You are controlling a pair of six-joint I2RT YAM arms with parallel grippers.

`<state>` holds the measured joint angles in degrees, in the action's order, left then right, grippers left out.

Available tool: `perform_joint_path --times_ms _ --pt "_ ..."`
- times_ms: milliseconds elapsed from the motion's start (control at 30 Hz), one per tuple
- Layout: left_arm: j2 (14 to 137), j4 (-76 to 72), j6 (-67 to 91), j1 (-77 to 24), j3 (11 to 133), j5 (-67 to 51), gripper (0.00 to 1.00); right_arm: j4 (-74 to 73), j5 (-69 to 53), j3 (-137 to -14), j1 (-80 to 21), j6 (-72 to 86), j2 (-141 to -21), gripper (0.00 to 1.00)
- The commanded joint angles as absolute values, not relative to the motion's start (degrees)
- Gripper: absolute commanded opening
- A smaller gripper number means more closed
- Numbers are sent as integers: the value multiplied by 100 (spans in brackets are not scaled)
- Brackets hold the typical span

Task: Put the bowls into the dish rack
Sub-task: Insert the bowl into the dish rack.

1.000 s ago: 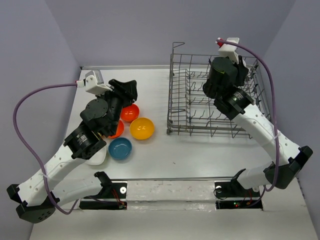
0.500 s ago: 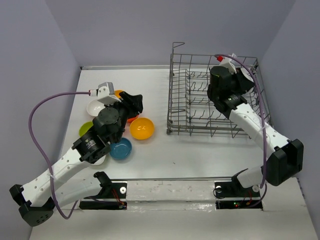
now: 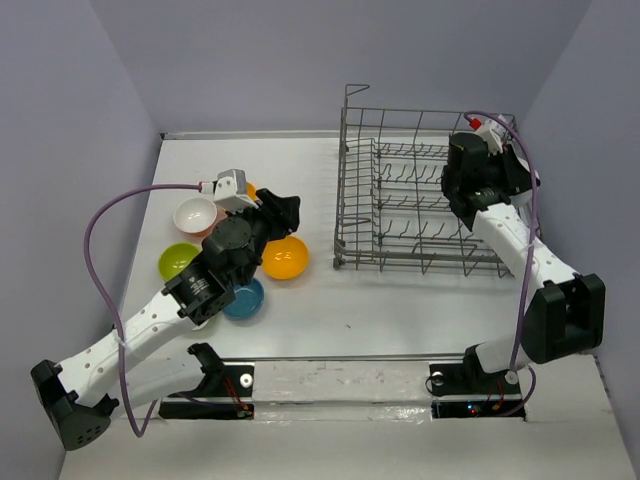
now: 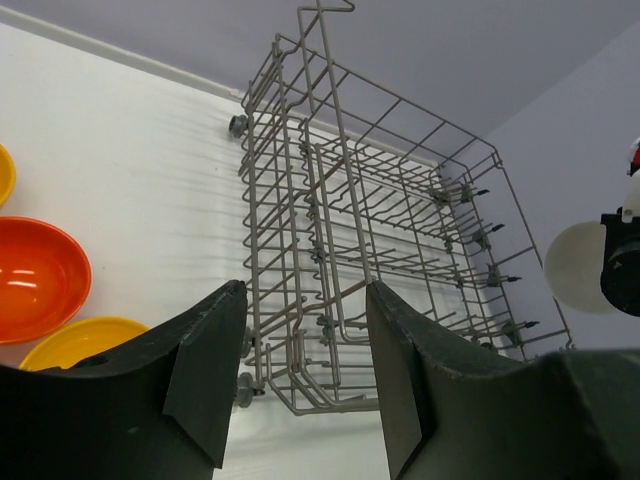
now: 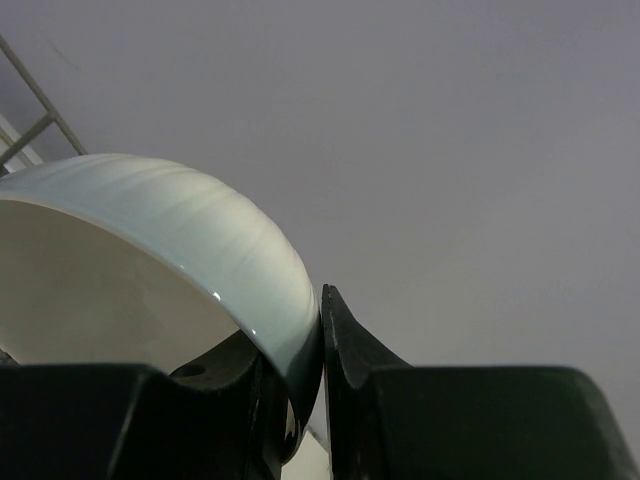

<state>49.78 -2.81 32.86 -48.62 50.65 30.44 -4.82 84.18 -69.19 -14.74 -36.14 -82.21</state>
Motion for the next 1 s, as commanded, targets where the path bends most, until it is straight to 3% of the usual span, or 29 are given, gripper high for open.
perform_joint_path --times_ms 0,967 --pt "4940 -879 3305 -4816 4905 2795 60 -105 9317 -6838 -1143 -3481 -8262 1" --pt "4684 -1081 3322 -4825 4623 2575 61 -132 9088 -6953 -378 -3331 -9158 1"
